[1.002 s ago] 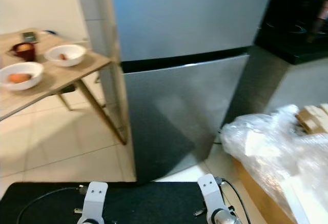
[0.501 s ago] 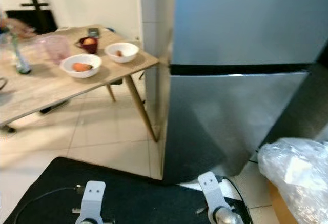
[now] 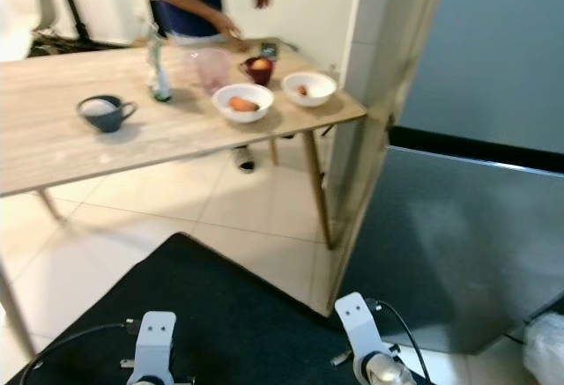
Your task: Restocking fridge
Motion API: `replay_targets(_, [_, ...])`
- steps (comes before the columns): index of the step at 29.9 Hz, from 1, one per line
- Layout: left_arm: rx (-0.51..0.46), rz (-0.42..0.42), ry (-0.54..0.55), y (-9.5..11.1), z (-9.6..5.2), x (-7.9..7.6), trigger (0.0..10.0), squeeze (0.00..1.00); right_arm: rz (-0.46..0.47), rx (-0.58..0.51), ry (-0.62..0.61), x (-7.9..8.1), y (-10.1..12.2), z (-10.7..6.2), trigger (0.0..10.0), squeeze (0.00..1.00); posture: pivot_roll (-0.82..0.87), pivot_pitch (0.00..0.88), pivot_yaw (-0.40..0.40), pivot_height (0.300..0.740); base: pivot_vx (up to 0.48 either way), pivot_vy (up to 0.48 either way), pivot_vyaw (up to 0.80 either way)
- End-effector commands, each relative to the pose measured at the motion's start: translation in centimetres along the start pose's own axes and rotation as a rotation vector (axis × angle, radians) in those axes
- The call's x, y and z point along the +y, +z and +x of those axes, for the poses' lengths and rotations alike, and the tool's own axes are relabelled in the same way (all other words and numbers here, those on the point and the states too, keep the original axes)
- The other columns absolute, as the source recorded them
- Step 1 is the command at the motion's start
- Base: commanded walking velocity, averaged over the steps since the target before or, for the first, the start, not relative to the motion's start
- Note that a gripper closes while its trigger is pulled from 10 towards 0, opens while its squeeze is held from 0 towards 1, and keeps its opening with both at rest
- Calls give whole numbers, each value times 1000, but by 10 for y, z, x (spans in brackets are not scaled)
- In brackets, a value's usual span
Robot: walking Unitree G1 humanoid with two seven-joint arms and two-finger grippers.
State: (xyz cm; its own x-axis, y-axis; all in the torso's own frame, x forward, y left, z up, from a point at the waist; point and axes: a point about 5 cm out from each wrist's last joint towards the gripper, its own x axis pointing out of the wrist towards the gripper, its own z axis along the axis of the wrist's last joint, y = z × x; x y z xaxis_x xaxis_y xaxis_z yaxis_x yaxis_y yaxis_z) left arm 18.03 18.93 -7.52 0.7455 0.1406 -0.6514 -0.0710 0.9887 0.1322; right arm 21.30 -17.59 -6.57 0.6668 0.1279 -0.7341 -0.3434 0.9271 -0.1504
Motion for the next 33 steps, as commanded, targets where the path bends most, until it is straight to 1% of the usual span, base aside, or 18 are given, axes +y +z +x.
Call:
replay_targets(1, [15, -2, -4, -2, -1, -3, 10000, 0, 7, 9, -10, -2, -3, -1, 10000, 0, -56, 22, -70, 736, 0, 0, 800])
replay_targets(5, [10, -24, -5, -2, -1, -4, 10000, 0, 4, 13, -9, -1, -4, -1, 10000, 0, -54, 20, -71, 736, 0, 0, 800])
replay_targets(11, [27, -12, -11, -3, -1, -6, 10000, 0, 2, 18, -6, 1, -6, -1, 10000, 0, -55, 7, -71, 736, 0, 0, 800])
replay_targets(13, [23, -25, -11, -3, -1, -7, 10000, 0, 2, 18, -6, 1, -6, -1, 10000, 0, -55, 7, -71, 736, 0, 0, 800])
replay_targets(16, [7, -20, -19, 0, 0, -10, 10000, 0, -1, 18, -6, 1, -6, -1, 10000, 0, -54, 1, -77, 736, 0, 0, 800])
replay_targets(20, [-23, -21, -3, 4, 0, -10, 10000, 0, -8, 17, -6, 0, -5, -1, 10000, 0, -57, 0, -81, 736, 0, 0, 800])
replay_targets(21, [-22, -9, -17, 4, 0, -11, 10000, 0, -12, 14, -7, -1, -4, -1, 10000, 0, -58, 0, -82, 736, 0, 0, 800])
replay_targets(23, [-14, -18, -33, 3, 0, -12, 10000, 0, -18, 8, -8, -1, -3, -1, 10000, 0, -60, 0, -82, 736, 0, 0, 669])
replay_targets(26, [-2, -24, -34, 1, 0, -12, 10000, 0, 31, 3, -21, -3, -2, -1, 10000, 0, -65, 0, -81, 736, 0, 0, 0])
replay_targets(31, [-2, -23, -34, 0, -1, -11, 10000, 0, 30, 5, -19, -4, -2, -1, 10000, 0, -70, 0, -85, 736, 0, 0, 0])
replay_targets(33, [15, -19, -27, -2, 0, -9, 10000, 0, 33, 6, -18, -4, -2, -1, 10000, 0, -71, 0, -89, 736, 0, 0, 0])
